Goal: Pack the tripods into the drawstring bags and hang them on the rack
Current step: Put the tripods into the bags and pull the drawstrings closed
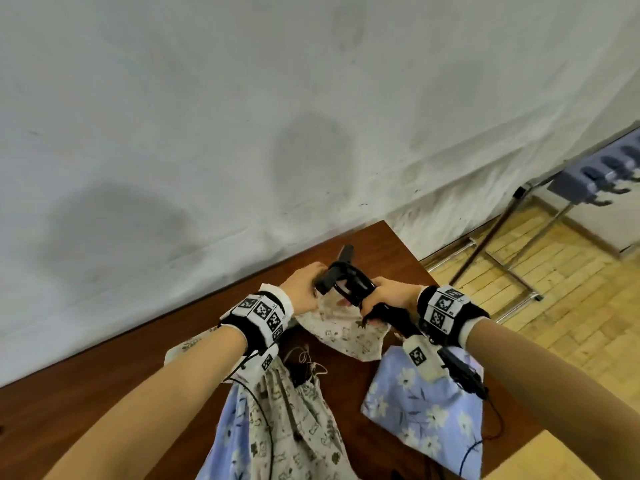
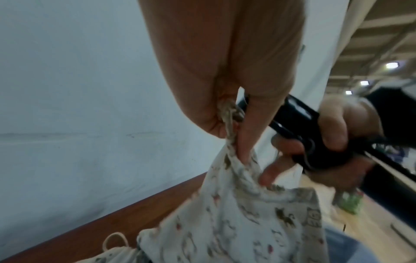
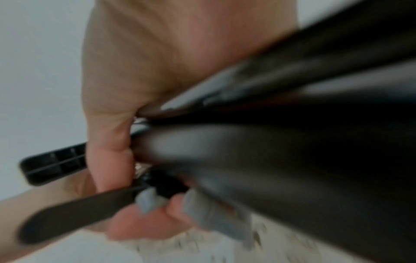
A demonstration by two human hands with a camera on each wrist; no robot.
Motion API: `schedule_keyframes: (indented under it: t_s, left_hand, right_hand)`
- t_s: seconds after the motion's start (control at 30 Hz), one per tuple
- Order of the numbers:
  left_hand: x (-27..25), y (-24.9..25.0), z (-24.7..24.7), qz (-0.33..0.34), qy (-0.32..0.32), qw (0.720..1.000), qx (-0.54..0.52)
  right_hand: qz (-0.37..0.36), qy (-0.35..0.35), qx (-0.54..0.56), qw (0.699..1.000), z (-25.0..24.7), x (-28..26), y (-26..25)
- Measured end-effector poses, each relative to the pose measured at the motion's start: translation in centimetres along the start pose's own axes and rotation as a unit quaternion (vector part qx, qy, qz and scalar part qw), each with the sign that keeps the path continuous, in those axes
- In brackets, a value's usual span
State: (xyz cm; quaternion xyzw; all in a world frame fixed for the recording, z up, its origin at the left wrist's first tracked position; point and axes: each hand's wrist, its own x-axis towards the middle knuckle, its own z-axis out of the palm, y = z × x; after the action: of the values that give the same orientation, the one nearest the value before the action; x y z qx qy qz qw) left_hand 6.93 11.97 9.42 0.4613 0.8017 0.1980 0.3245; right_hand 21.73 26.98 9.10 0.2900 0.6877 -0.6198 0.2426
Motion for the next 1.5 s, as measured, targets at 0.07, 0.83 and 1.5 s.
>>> schedule_keyframes:
  t_s: [0.07, 0.83, 1.5]
  left_hand:
    - [-0.9, 0.3, -0.7, 0.041, 0.028, 0.999, 0.001]
    - [-10.3, 1.5, -3.8, 0.102, 0.017, 0.991, 0.084]
    - [-12.6, 6.9, -0.3, 0.199, -0.133, 0.968, 0.072]
  right_hand:
    - [0.019, -0.027, -0.017, 0.999, 0.6, -0.4, 0.5]
    - [-0.039, -0.227, 0.0, 0.973, 8.6, -8.3, -0.5]
    - [0.123, 0.06, -0.095, 0.986, 11.2, -7.0, -3.8]
